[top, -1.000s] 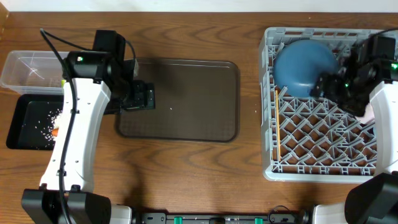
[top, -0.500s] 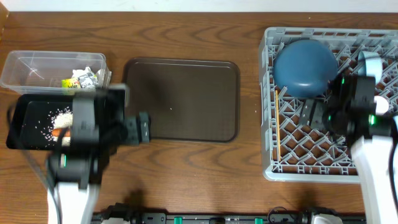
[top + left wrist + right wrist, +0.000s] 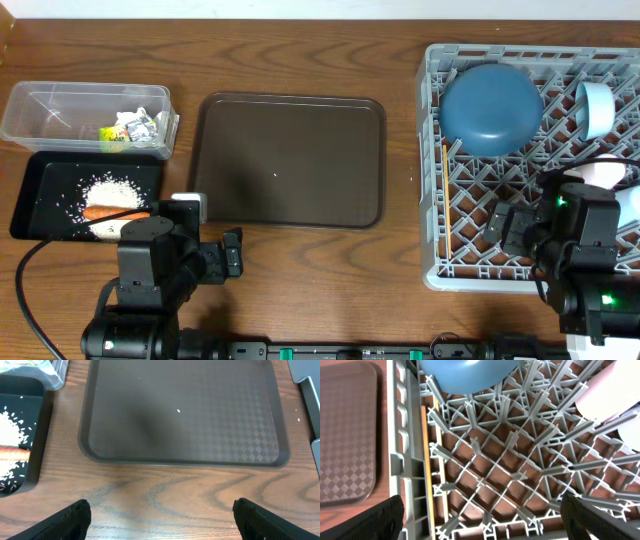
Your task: Sort waste into correct bins and load items into the dishwasher rack
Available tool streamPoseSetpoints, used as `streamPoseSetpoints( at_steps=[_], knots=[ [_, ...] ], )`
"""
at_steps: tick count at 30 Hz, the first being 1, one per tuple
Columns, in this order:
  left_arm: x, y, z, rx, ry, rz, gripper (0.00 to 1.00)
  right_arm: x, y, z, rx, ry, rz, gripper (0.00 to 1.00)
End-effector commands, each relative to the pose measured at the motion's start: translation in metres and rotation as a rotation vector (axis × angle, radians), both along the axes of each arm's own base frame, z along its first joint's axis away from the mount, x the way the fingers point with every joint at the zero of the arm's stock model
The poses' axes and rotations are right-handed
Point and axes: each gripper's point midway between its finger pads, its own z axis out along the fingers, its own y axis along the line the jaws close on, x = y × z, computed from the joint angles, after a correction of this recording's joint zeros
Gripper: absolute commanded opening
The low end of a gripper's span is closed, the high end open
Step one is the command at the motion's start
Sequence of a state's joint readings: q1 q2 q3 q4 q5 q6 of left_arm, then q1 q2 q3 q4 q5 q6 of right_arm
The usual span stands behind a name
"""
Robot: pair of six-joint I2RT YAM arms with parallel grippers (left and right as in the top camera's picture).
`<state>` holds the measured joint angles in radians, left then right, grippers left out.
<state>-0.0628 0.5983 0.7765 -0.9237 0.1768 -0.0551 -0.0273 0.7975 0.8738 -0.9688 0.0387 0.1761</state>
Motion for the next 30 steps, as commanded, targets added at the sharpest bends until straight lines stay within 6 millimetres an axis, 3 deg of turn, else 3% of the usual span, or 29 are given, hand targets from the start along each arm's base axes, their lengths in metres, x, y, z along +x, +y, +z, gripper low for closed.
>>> streamPoseSetpoints(
  at_steps=[1, 14, 20, 30],
  knots=[
    [-0.001, 0.001, 0.0, 0.002, -0.002, 0.008, 0.93, -0.002, 0.0, -0.004, -0.004, 0.014, -0.008, 0.99],
    [-0.001, 0.001, 0.0, 0.002, -0.002, 0.008, 0.93, -0.003, 0.0, -0.005, -0.004, 0.016, -0.007, 0.99],
    [-0.001, 0.001, 0.0, 0.002, -0.002, 0.008, 0.93, -0.011, -0.001, 0.008, -0.012, -0.052, -0.009, 0.99],
    [-0.001, 0.001, 0.0, 0.002, -0.002, 0.008, 0.93, 0.002, 0.004, 0.03, -0.044, -0.474, 0.044, 0.99]
  ],
)
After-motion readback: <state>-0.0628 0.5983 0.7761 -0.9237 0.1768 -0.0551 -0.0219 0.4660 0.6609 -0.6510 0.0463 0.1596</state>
